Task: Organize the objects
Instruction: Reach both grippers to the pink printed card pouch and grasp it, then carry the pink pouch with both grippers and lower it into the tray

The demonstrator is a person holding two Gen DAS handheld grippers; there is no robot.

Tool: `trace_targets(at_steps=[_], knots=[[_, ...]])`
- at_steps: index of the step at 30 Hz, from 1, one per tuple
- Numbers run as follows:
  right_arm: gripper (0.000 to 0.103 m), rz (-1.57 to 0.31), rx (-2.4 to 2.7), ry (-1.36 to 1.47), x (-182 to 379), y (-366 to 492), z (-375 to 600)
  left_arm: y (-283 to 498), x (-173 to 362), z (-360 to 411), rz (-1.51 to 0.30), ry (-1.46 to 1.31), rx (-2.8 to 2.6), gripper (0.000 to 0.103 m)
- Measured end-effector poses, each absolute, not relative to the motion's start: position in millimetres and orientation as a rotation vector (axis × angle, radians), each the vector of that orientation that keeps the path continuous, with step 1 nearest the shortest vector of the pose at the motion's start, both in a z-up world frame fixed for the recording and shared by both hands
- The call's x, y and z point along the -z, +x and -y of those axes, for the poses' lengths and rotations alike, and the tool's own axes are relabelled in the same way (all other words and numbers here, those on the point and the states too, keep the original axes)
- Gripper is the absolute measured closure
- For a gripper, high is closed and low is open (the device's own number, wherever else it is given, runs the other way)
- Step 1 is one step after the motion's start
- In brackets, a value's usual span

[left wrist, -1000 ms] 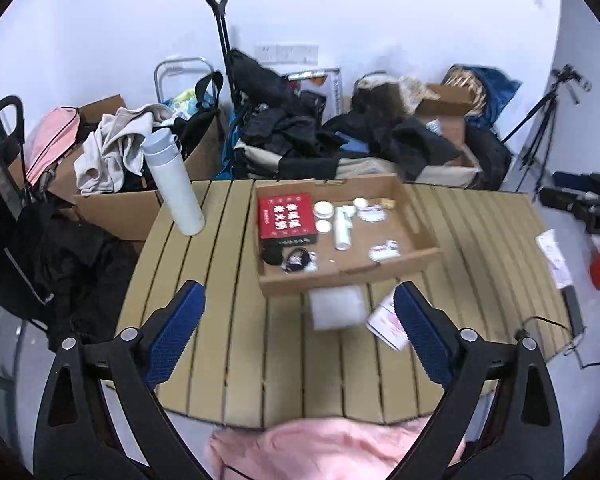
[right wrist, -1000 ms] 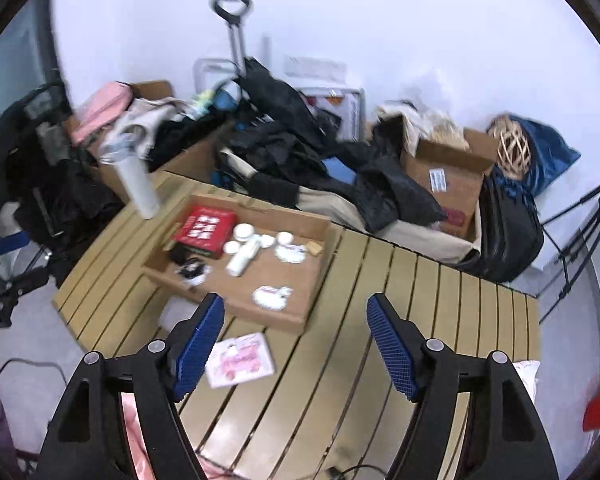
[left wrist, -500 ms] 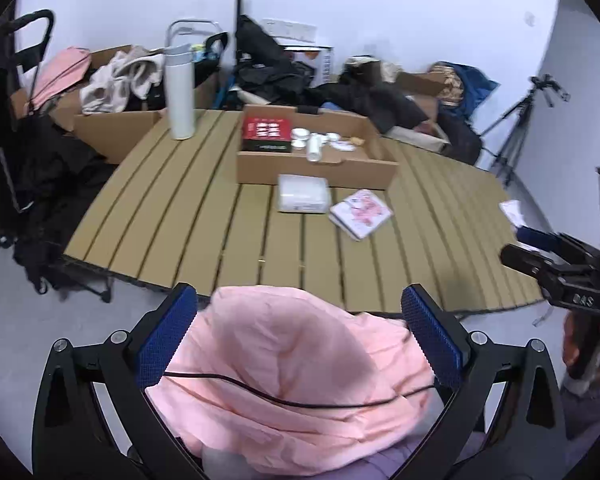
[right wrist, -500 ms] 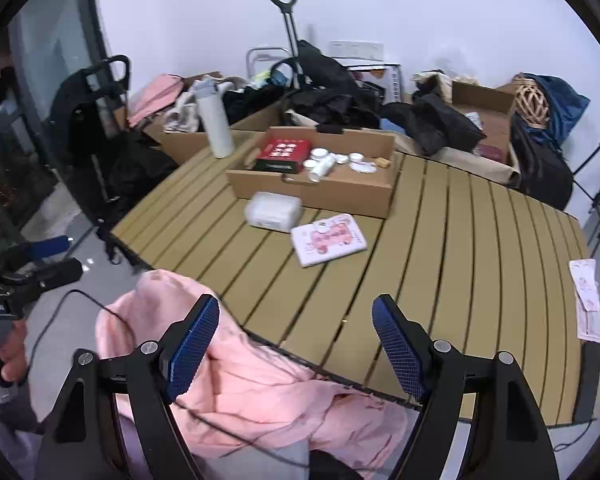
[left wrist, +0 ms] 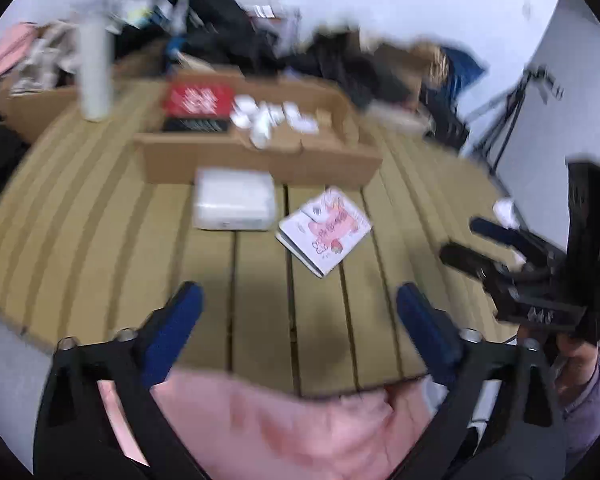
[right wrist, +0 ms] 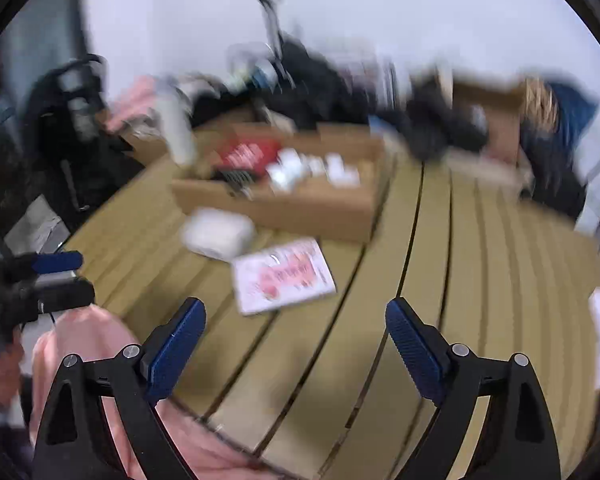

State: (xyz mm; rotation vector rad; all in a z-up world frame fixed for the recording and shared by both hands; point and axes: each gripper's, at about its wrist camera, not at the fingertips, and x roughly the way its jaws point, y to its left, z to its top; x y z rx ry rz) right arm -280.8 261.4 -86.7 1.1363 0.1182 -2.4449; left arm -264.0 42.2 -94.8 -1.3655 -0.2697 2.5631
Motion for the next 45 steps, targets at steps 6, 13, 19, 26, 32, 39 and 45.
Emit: trace_targets(at_steps=[6, 13, 19, 26, 32, 39, 45], knots=[[0.057, -0.124, 2.403, 1.282, 144, -363, -247, -336, 163, -63, 0.467, -1.557, -2.381, 0.043], [0.067, 0.052, 2.264, 1.328, 178, -395, -229, -338, 173, -65, 0.478, -1.5, -2.415, 0.063], [0.071, 0.193, 2.192, 1.347, 187, -349, -243, -306, 174, -54, 0.471, -1.517, -2.408, 0.075], [0.037, 0.231, 2.198, 1.358, 182, -287, -251, -277, 168, -58, 0.366, -1.512, -2.474, 0.073], [0.034, 0.148, 2.205, 1.373, 175, -284, -249, -270, 166, -63, 0.311, -1.502, -2.498, 0.07], [0.034, 0.184, 2.239, 1.374, 180, -290, -252, -268, 167, -66, 0.277, -1.467, -2.523, 0.07], [0.069, 0.132, 2.256, 1.333, 181, -289, -238, -267, 164, -71, 0.257, -1.441, -2.51, 0.082]])
